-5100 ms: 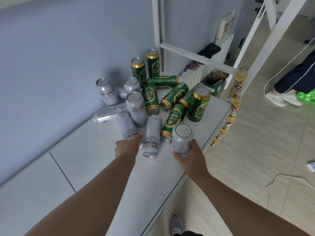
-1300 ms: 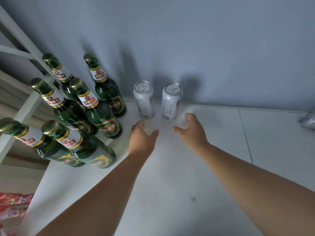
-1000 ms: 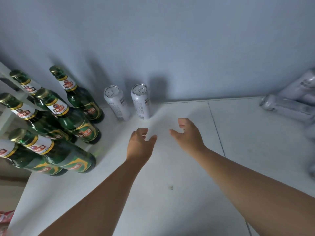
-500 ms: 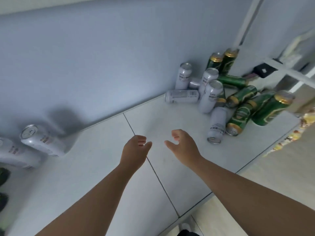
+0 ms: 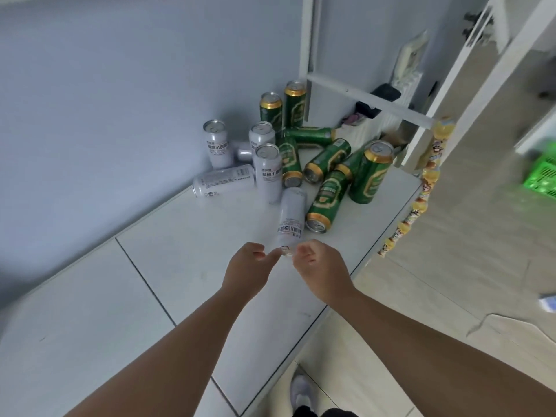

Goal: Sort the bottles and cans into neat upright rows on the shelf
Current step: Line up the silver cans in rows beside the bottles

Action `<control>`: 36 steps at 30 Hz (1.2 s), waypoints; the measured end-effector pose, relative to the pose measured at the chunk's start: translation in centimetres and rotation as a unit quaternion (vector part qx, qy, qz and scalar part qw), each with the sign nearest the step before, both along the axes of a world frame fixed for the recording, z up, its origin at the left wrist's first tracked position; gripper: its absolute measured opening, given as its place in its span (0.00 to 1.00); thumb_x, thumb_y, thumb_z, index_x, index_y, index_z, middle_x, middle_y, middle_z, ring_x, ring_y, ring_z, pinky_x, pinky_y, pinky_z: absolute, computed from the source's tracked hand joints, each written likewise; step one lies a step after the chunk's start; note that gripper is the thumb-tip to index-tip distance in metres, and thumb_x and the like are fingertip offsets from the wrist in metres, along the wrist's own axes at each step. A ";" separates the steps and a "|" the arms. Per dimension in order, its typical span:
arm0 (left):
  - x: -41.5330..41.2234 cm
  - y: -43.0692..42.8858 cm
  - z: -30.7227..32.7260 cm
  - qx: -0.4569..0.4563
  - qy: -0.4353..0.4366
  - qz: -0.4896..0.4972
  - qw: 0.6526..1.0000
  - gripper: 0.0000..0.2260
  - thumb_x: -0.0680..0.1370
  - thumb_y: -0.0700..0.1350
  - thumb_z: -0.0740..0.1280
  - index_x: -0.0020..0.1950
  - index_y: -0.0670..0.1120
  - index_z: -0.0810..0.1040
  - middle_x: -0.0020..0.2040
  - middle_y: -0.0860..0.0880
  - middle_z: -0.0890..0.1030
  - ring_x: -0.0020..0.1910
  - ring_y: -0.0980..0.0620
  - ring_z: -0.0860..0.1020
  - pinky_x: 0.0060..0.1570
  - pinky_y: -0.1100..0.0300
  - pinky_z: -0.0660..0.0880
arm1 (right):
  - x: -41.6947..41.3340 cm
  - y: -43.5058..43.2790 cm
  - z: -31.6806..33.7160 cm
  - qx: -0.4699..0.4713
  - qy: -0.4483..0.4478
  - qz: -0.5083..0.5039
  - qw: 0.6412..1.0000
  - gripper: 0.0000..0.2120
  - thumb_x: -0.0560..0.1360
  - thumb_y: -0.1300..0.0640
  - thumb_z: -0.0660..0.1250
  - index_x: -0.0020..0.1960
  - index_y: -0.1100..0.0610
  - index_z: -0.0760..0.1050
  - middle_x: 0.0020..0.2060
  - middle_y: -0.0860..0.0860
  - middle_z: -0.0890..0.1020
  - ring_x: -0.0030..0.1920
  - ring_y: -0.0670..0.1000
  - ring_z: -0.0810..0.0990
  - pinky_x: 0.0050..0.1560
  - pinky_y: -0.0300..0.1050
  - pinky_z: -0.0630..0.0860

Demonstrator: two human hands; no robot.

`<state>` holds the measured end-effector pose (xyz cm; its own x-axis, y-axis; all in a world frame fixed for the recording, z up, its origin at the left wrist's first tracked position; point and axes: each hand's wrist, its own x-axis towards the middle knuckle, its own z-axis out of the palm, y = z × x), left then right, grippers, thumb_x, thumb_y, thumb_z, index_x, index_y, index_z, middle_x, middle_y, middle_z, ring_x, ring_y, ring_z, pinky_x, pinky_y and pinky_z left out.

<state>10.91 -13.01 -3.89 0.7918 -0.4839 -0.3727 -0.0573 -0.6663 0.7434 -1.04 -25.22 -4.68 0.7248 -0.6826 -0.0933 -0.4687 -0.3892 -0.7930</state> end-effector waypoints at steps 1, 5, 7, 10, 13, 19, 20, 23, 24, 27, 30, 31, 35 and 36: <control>-0.2 -1.1 -0.2 0.005 0.004 -0.002 1.000 0.27 0.76 0.61 0.70 0.68 0.46 0.75 0.59 0.51 0.79 0.53 0.54 0.76 0.50 0.60 0.70 | -0.5 -0.8 0.2 -0.005 -0.004 -0.011 1.000 0.12 0.78 0.52 0.69 0.58 0.56 0.80 0.49 0.48 0.84 0.48 0.45 0.81 0.53 0.40 0.79; -0.9 -4.5 -1.0 0.023 -0.002 0.008 1.000 0.29 0.67 0.68 0.70 0.54 0.45 0.78 0.47 0.51 0.82 0.40 0.52 0.80 0.40 0.57 0.77 | -1.6 -3.9 0.5 -0.007 -0.009 -0.043 0.999 0.10 0.78 0.55 0.68 0.57 0.56 0.80 0.49 0.48 0.84 0.50 0.46 0.82 0.54 0.41 0.78; -1.3 -5.7 -1.3 0.034 -0.001 0.028 0.999 0.35 0.62 0.72 0.68 0.58 0.46 0.77 0.50 0.49 0.81 0.47 0.48 0.81 0.47 0.50 0.81 | -1.7 -5.1 0.5 -0.006 -0.005 -0.050 0.999 0.10 0.78 0.54 0.67 0.58 0.56 0.80 0.49 0.48 0.84 0.50 0.46 0.81 0.54 0.40 0.78; -1.6 -7.3 -1.3 0.072 -0.008 0.056 0.996 0.39 0.65 0.71 0.68 0.65 0.44 0.73 0.58 0.45 0.78 0.59 0.41 0.76 0.58 0.46 0.76 | -1.5 -6.2 0.5 -0.008 -0.006 -0.051 0.999 0.10 0.79 0.54 0.67 0.58 0.55 0.80 0.50 0.48 0.84 0.50 0.45 0.81 0.54 0.40 0.78; -1.4 -8.2 -1.3 0.118 -0.008 0.066 0.991 0.38 0.65 0.71 0.69 0.64 0.44 0.74 0.57 0.44 0.78 0.59 0.41 0.75 0.57 0.48 0.75 | -0.7 -6.9 0.6 -0.011 -0.006 -0.045 0.999 0.10 0.78 0.54 0.67 0.58 0.55 0.79 0.49 0.47 0.84 0.50 0.45 0.81 0.54 0.41 0.79; -0.5 -6.8 -1.5 0.105 -0.001 0.064 0.992 0.35 0.58 0.70 0.70 0.57 0.49 0.74 0.49 0.49 0.79 0.47 0.46 0.80 0.48 0.47 0.81 | 3.7 -7.8 1.8 -0.017 -0.014 -0.008 1.000 0.13 0.77 0.53 0.69 0.60 0.55 0.78 0.50 0.45 0.82 0.51 0.44 0.80 0.55 0.42 0.78; -0.4 -6.1 -1.3 0.091 -0.005 0.064 0.994 0.34 0.58 0.68 0.71 0.57 0.50 0.73 0.49 0.50 0.79 0.45 0.47 0.81 0.45 0.49 0.81 | 4.5 -8.0 2.1 -0.020 -0.020 0.002 1.000 0.13 0.77 0.52 0.69 0.59 0.55 0.78 0.50 0.46 0.81 0.51 0.45 0.80 0.54 0.43 0.78; 0.2 -4.0 -0.8 0.046 0.003 0.065 0.997 0.29 0.65 0.59 0.76 0.60 0.49 0.71 0.49 0.52 0.79 0.42 0.51 0.81 0.40 0.54 0.80 | 7.3 -8.4 3.0 -0.028 -0.026 0.026 0.999 0.17 0.75 0.50 0.70 0.61 0.56 0.76 0.52 0.49 0.81 0.53 0.48 0.79 0.56 0.48 0.78; 0.5 -3.3 -0.7 0.032 0.004 0.067 0.997 0.28 0.66 0.56 0.77 0.60 0.49 0.71 0.48 0.54 0.79 0.42 0.52 0.81 0.39 0.55 0.79 | 8.2 -8.5 3.1 -0.033 -0.026 0.035 0.998 0.20 0.75 0.49 0.71 0.62 0.57 0.76 0.53 0.51 0.80 0.54 0.50 0.79 0.57 0.49 0.77; 1.0 -1.4 -0.1 0.003 -0.011 0.081 0.997 0.26 0.68 0.53 0.79 0.61 0.49 0.72 0.48 0.56 0.79 0.42 0.56 0.80 0.35 0.61 0.76 | 11.1 -8.7 3.5 -0.012 0.001 0.033 0.999 0.29 0.70 0.43 0.74 0.65 0.56 0.74 0.57 0.51 0.79 0.56 0.52 0.78 0.57 0.53 0.77; 1.3 0.2 1.2 -0.029 -0.021 0.105 0.994 0.24 0.68 0.52 0.80 0.59 0.51 0.73 0.49 0.57 0.80 0.41 0.60 0.79 0.30 0.70 0.71 | 13.5 -8.9 2.4 0.034 0.009 0.028 0.999 0.30 0.66 0.42 0.76 0.62 0.54 0.75 0.54 0.48 0.79 0.52 0.51 0.80 0.52 0.51 0.79; 1.5 0.8 1.6 -0.040 -0.025 0.114 0.992 0.24 0.68 0.52 0.80 0.59 0.52 0.73 0.49 0.57 0.80 0.42 0.60 0.80 0.30 0.71 0.71 | 14.2 -8.9 2.0 0.036 0.013 0.026 0.999 0.29 0.64 0.42 0.76 0.60 0.54 0.75 0.53 0.48 0.80 0.51 0.51 0.81 0.52 0.50 0.79; 1.8 2.7 2.9 -0.078 -0.059 0.147 0.984 0.25 0.68 0.53 0.80 0.62 0.54 0.74 0.55 0.58 0.78 0.49 0.62 0.79 0.36 0.72 0.73 | 16.5 -8.6 0.8 0.054 0.025 0.012 0.998 0.32 0.66 0.49 0.79 0.64 0.58 0.71 0.54 0.50 0.77 0.51 0.52 0.77 0.52 0.46 0.73; 1.8 3.2 3.2 -0.083 -0.067 0.154 0.982 0.26 0.68 0.54 0.79 0.63 0.54 0.74 0.56 0.59 0.78 0.51 0.63 0.78 0.38 0.72 0.72 | 16.9 -8.5 0.5 0.054 0.022 0.005 0.998 0.32 0.67 0.50 0.79 0.64 0.59 0.70 0.54 0.51 0.76 0.51 0.53 0.76 0.51 0.45 0.72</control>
<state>12.70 -9.82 -0.68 0.9467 -0.2588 -0.1917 0.0240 -0.5368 0.8434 15.90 -33.74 -4.18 0.7249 -0.6599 -0.1977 -0.5010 -0.3081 -0.8087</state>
